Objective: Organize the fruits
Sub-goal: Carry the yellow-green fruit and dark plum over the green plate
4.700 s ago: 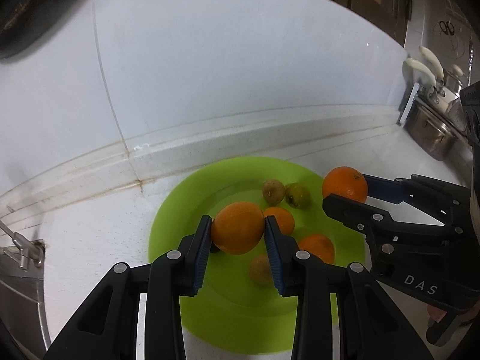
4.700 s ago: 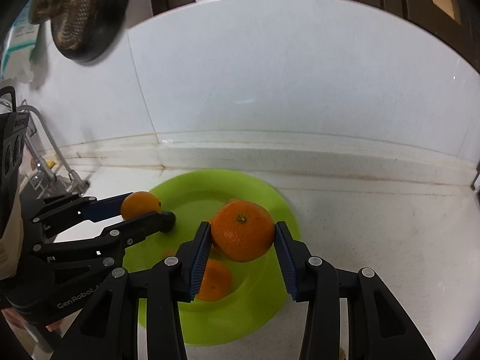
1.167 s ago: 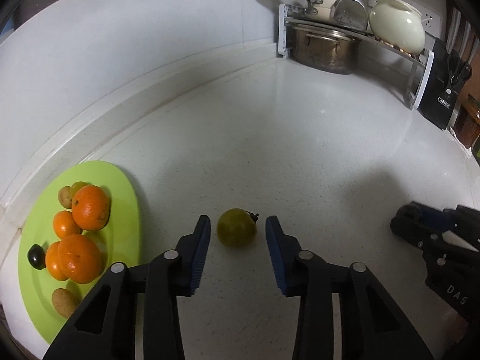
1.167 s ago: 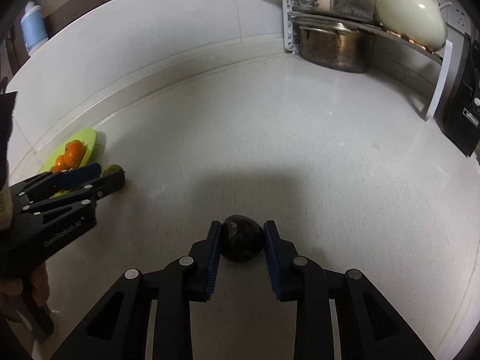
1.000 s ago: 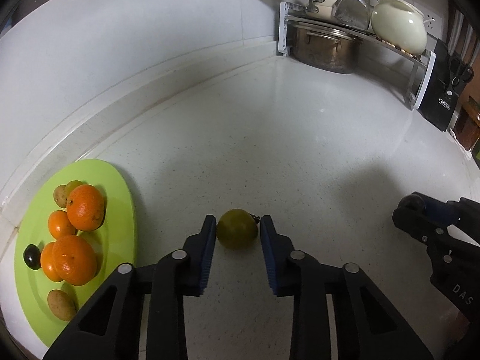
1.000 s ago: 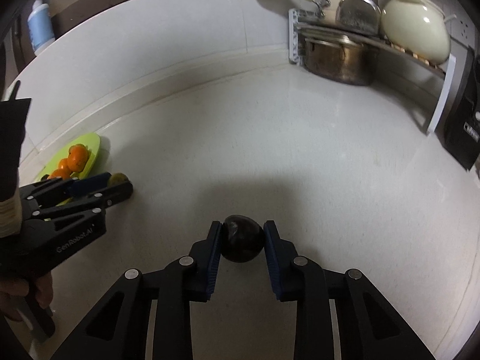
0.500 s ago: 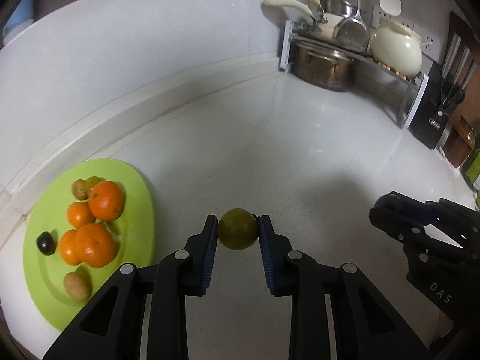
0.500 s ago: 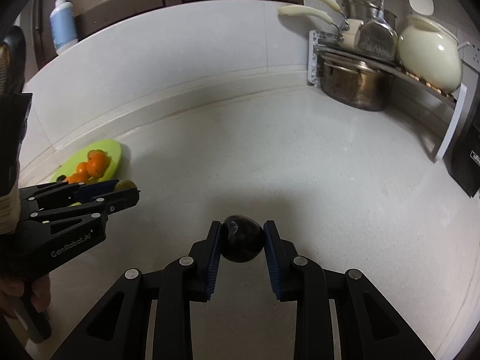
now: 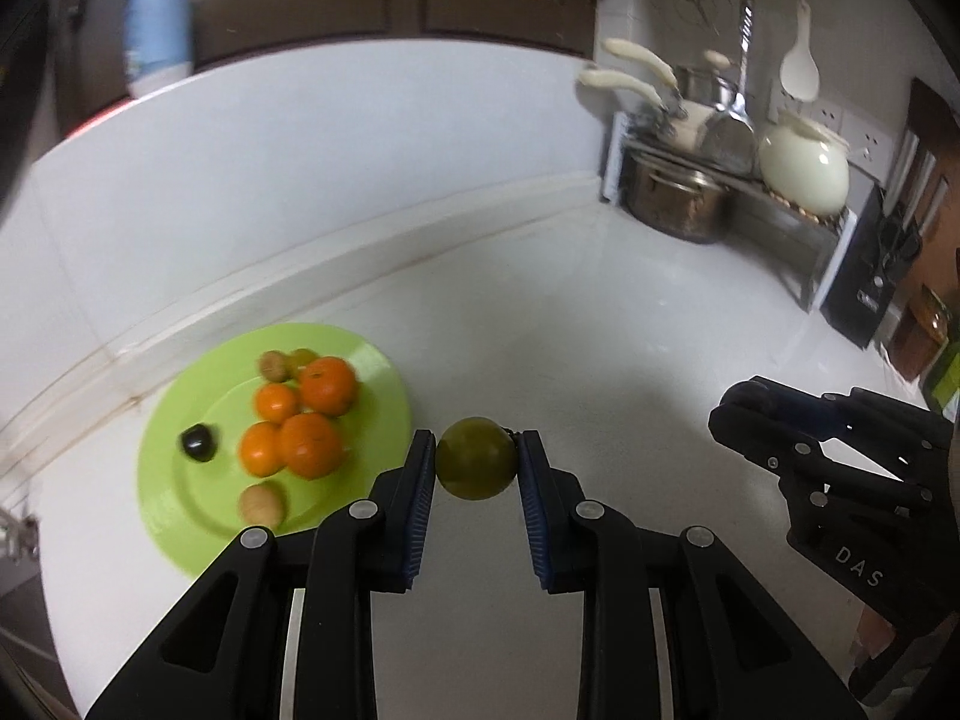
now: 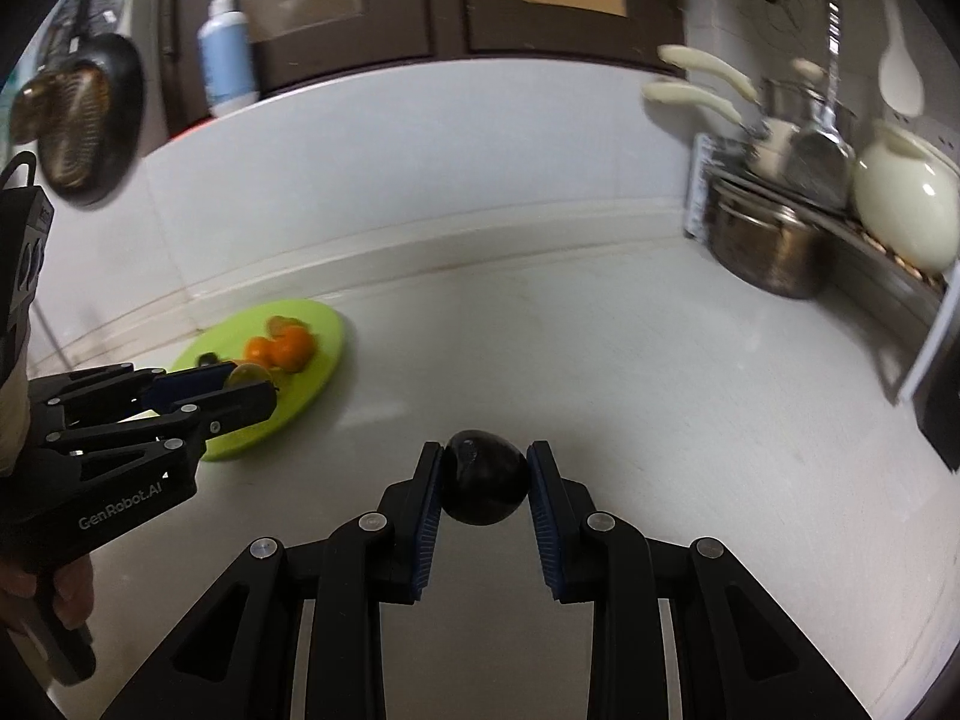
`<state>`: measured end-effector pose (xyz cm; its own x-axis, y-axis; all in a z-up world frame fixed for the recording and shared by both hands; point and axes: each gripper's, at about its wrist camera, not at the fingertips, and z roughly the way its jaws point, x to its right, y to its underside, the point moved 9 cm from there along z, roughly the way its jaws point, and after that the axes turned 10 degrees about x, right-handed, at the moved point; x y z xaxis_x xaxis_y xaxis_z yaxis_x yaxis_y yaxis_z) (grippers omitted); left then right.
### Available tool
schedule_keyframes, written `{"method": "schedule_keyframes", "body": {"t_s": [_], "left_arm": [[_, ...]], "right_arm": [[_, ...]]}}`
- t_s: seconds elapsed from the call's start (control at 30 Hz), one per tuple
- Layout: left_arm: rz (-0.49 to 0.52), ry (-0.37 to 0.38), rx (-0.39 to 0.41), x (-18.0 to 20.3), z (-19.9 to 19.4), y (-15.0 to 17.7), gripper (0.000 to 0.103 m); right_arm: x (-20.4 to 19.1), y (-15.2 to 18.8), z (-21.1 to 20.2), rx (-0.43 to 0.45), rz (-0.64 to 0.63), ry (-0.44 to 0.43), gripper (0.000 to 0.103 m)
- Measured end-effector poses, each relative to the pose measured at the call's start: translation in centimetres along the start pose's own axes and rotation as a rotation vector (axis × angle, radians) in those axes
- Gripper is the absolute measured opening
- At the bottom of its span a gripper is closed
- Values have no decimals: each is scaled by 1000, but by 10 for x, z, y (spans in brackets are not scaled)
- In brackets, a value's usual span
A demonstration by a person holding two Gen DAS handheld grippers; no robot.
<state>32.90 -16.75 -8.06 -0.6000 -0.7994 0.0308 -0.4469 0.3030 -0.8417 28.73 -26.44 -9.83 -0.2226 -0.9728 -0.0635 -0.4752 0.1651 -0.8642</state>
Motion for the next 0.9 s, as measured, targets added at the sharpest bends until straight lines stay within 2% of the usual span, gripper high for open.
{"method": "schedule_keyframes", "body": {"t_s": [0.53, 0.9], "left_arm": [[-100, -185, 84, -63, -64, 0, 28], [-124, -275, 111, -103, -73, -7, 28]], "right_arm": [[-76, -39, -11, 97, -124, -212, 29], [-122, -59, 6, 124, -165, -339, 29]]}}
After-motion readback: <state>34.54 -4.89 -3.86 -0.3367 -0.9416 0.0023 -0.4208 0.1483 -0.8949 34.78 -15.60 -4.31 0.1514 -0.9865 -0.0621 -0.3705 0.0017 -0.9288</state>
